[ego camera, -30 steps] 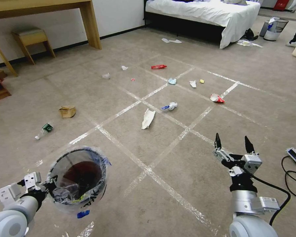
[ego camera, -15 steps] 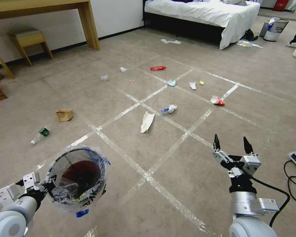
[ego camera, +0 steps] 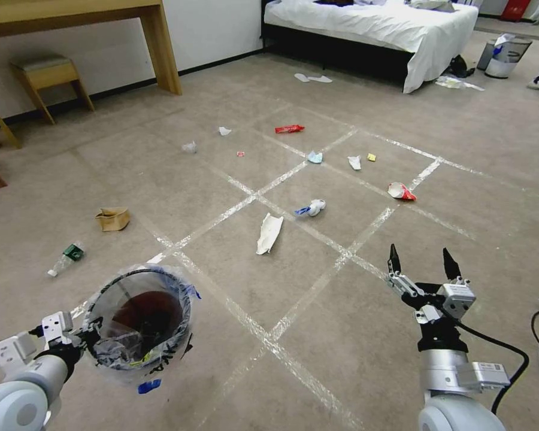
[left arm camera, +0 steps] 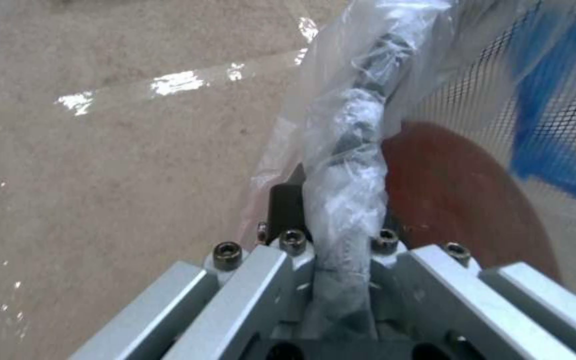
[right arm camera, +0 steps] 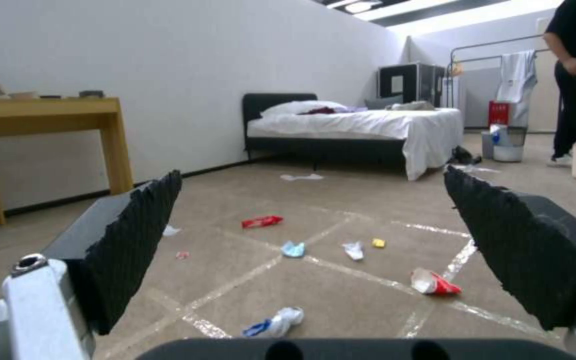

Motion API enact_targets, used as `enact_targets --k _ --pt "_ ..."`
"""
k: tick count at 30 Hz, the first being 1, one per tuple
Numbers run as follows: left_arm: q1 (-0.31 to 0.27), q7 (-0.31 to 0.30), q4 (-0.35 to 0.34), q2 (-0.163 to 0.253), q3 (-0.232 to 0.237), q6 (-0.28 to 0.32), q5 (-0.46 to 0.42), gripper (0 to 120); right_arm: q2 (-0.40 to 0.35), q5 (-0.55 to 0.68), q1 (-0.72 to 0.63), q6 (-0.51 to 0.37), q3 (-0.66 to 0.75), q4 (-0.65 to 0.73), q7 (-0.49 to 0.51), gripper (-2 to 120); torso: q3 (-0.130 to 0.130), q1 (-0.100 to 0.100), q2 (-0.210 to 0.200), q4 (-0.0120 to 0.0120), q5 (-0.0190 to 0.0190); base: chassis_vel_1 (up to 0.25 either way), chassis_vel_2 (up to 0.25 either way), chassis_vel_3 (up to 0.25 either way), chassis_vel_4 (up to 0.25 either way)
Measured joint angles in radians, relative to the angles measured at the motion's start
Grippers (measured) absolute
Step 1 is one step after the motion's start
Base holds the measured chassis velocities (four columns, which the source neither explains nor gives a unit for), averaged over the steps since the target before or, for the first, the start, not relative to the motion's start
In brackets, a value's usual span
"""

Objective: Pick up the trash bin and place the garbage on the floor into it.

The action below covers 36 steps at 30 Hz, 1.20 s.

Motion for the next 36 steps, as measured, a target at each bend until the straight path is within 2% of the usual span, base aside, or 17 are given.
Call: enact_targets --k 18,36 --pt "0.0 0.005 0.001 0.009 -0.003 -0.003 0.001 1 0.008 -0.008 -0.006 0.0 0.008 0.004 -0.007 100 0.0 0.0 0.0 0.0001 0.0002 -0.155 0.148 0.157 -0.146" --pt "-0.009 0.007 0.013 0.011 -0.003 -0.006 0.005 1 0.009 -0.003 0.004 -0.003 0.006 -0.006 -0.011 100 0.0 0.0 0.0 -0.0002 0.0 -0.195 0.199 0.197 -0.203"
